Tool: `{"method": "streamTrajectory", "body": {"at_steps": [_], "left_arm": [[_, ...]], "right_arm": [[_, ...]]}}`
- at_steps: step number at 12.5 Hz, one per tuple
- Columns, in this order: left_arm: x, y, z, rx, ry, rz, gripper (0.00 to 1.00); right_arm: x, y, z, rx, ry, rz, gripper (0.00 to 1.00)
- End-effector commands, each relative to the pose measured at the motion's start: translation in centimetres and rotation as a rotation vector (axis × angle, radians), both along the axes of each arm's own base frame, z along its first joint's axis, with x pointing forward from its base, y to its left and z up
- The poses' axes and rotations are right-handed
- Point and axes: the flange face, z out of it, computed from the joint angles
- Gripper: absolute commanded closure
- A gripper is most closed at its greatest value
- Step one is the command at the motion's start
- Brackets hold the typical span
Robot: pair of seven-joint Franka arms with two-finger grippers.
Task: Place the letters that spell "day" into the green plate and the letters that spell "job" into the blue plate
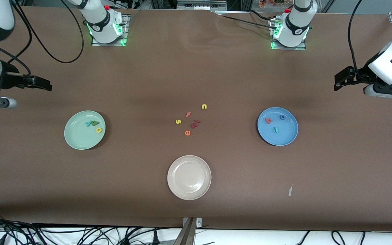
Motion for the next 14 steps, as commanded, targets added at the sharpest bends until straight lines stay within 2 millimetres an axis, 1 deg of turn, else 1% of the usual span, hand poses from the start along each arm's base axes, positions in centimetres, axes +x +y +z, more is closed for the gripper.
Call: {"method": "streamTrajectory", "body": {"at_steps": [1,4,5,6,7,9,10,14], "left_arm": [[-0.7,-0.2,0.8,-0.014,0.007,0.02,0.0],[-0.5,-0.2,1.0,-0.011,0.003,0.02,0.0],[-0.4,-0.3,1.0,-0.011,0.005,0.018,0.0],[-0.4,-0.3,1.2,-0.012,0.0,0.018,0.0],[-0.4,-0.4,1.2,-0.012,0.0,0.017,0.0],[-0.4,-0.4,1.2,-0.012,0.0,0.017,0.0],[-0.3,-0.3,1.1,-0.012,0.002,0.018,0.0],[-0.3,-0.4,1.2,-0.013,0.0,0.015,0.0]], "right_arm": [[0.4,-0.9,0.4,-0.001,0.009,0.007,0.0],[0.7,-0.8,0.5,-0.005,-0.013,0.017,0.0],[0.5,-1.0,0.8,-0.003,-0.028,0.012,0.0],[-0.3,-1.3,1.1,0.003,-0.032,-0.001,0.0],[-0.6,-1.7,1.2,0.007,-0.032,-0.006,0.0],[-0.6,-1.7,1.2,0.005,-0.03,0.003,0.0],[-0.7,-2.5,1.2,0.007,-0.024,-0.011,0.0],[-0.6,-2.4,1.0,0.011,-0.019,-0.007,0.0]]}}
